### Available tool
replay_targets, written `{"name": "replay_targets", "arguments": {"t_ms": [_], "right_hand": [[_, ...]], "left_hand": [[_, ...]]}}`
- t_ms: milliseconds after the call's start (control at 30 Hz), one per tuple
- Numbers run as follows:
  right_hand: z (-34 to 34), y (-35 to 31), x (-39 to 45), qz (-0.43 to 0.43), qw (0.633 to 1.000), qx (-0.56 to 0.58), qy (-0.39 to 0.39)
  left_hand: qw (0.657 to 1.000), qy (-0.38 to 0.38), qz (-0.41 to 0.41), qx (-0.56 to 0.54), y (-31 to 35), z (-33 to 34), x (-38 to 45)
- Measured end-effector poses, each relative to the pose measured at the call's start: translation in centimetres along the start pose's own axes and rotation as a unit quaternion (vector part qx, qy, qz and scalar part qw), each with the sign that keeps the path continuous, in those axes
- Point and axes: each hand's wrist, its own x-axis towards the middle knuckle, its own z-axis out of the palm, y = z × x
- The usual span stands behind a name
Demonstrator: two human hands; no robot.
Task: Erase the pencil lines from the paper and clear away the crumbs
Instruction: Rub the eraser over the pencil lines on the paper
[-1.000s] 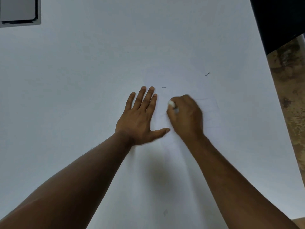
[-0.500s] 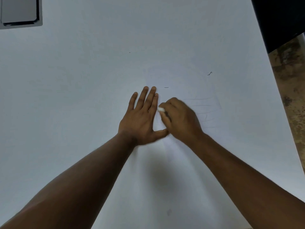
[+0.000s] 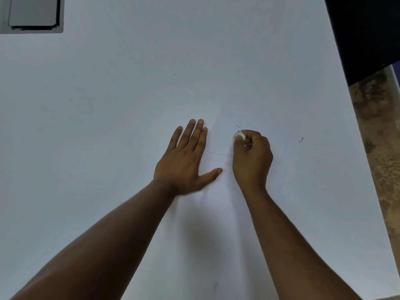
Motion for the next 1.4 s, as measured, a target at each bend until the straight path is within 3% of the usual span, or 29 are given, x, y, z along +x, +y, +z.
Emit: {"name": "replay_targets", "arguments": {"t_ms": [133, 333, 533, 733, 867, 967, 1067, 1133, 1300, 1400], "right_hand": [[-0.5, -0.2, 0.3, -0.047, 0.996, -0.025, -0.065], [-0.6, 0.4, 2.0, -0.290, 0.932, -0.075, -0.206], [0.3, 0.6, 4.4, -0.423, 0.867, -0.158, -0.209], [1.0, 0.0, 10.5, -0.380, 0.896, -0.192, -0.126], [0.8, -0.7, 10.6, -0.348, 0.917, -0.147, -0.130], [0.0, -0.4, 7.1, -0.381, 0.900, -0.111, -0.182], [0.0, 0.2, 4.8, -0.409, 0.874, -0.146, -0.220], [0.5, 0.2, 6.1, -0.426, 0.865, -0.172, -0.201], [1.2, -0.4, 11.9, -0.363, 0.893, -0.245, -0.102], [1.0, -0.8, 12.9, -0.341, 0.912, -0.209, -0.094]], "left_hand": [[1.000, -0.006, 0.001, 0.007, 0.0, 0.0, 0.1], [1.000, 0.024, 0.011, 0.006, 0.0, 0.3, -0.2], [1.000, 0.019, 0.014, 0.012, 0.0, 0.3, -0.1], [1.000, 0.003, 0.011, 0.023, 0.1, 0.2, 0.0], [1.000, -0.002, 0.007, 0.017, 0.0, 0.1, 0.0], [1.000, 0.002, 0.019, 0.018, 0.0, 0.1, 0.0], [0.999, -0.007, 0.023, 0.021, -0.1, 0.1, 0.1], [1.000, -0.010, 0.020, 0.021, -0.1, 0.1, 0.1], [0.999, -0.034, 0.011, 0.026, 0.1, -0.1, 0.2], [0.999, -0.039, 0.011, 0.024, 0.1, -0.2, 0.2]]}}
